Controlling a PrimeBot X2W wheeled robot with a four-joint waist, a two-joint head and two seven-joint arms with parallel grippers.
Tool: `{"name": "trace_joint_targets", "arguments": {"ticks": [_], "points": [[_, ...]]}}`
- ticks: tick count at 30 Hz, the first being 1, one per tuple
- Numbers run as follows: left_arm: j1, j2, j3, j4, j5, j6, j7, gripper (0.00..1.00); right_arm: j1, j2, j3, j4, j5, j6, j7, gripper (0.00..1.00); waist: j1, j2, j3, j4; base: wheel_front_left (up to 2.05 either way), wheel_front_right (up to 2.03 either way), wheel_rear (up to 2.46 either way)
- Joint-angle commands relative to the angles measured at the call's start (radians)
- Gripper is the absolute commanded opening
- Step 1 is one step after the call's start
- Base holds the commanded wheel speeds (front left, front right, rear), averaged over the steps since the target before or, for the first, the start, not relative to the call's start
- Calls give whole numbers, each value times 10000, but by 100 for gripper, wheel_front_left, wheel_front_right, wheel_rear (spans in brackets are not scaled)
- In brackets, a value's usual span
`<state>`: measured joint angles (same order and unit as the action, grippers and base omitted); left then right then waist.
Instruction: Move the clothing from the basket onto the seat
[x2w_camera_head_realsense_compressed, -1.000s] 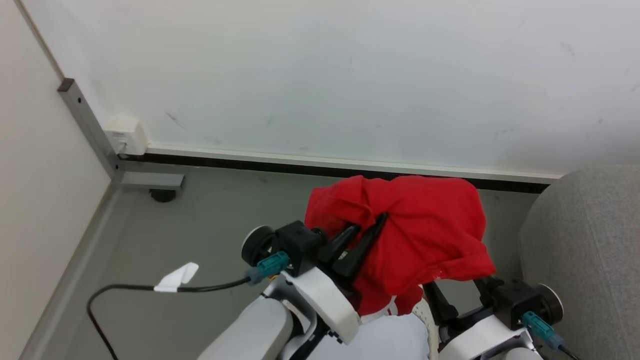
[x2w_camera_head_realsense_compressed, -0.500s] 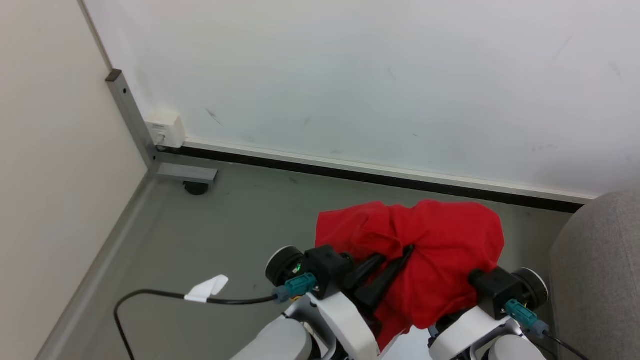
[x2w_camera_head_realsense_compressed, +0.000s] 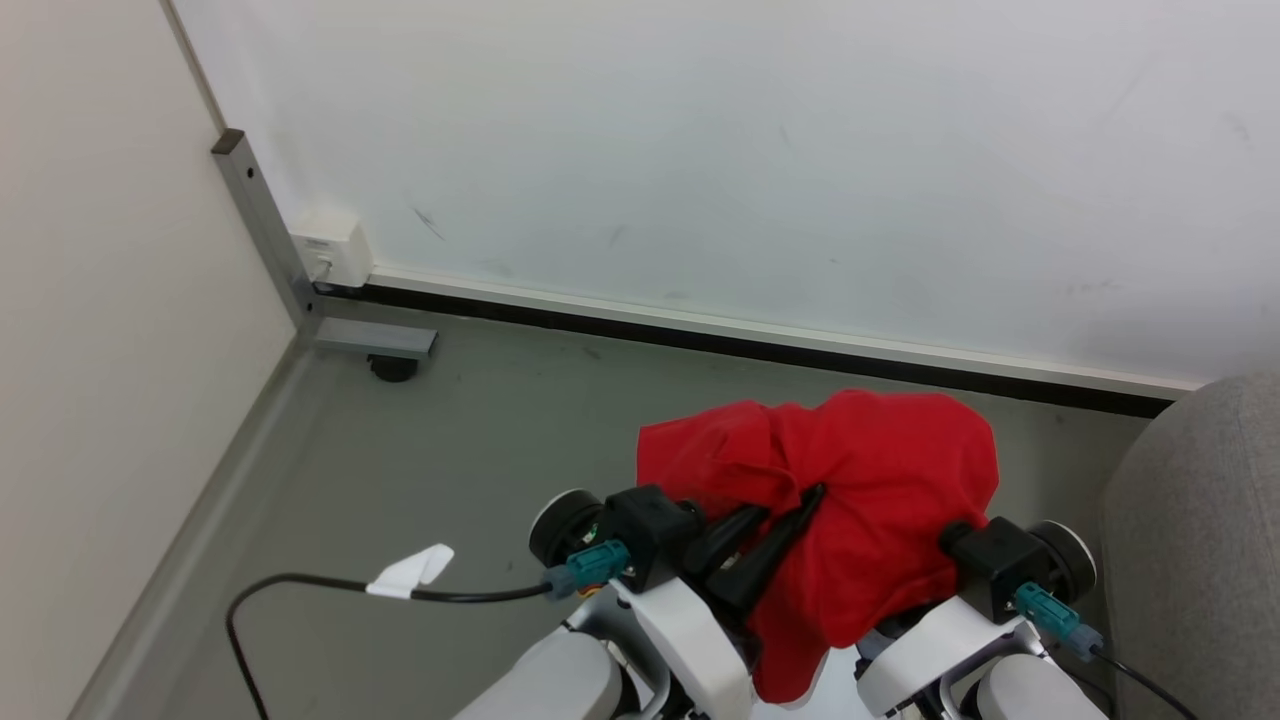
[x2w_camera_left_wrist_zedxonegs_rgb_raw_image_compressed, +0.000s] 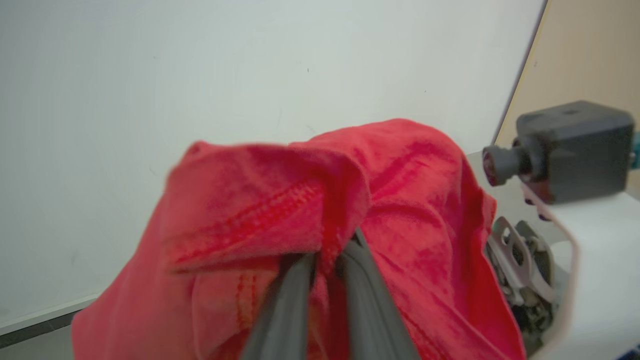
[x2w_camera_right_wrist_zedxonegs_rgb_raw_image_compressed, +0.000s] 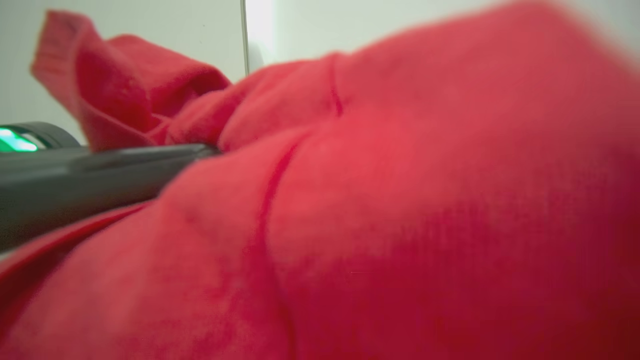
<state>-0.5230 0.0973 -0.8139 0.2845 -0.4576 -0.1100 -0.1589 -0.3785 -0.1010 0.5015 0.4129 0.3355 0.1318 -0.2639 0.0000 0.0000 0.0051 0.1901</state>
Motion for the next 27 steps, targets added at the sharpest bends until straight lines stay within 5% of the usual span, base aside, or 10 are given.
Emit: {"name": "trace_joint_targets", "arguments": {"ticks": [1,17,18,20,21,27], "points": [[-27,58,21,37,-50,54,-46,0,-88,-59,-50,-92,39,-21,-9,0,0,0,3,-55,0,0,0],[-62,168,114,172,-272,186,-160,0,93,-31,-226,-185,76,-21,-9,0,0,0,-32,-344,0,0,0],[-66,181,124,190,-291,196,-168,9,110,-20,-273,-211,67,-21,-9,0,0,0,-32,-354,0,0,0],[-67,195,143,215,-297,228,-187,77,160,1,-379,-249,73,-21,-9,0,0,0,-30,-378,0,0,0],[-64,206,159,227,-312,244,-200,100,194,10,-437,-271,93,-21,-9,0,0,0,-28,-391,0,0,0],[129,307,177,277,-374,291,-266,100,362,34,-641,-420,91,-21,-9,0,0,0,-1,-541,0,0,0]]}}
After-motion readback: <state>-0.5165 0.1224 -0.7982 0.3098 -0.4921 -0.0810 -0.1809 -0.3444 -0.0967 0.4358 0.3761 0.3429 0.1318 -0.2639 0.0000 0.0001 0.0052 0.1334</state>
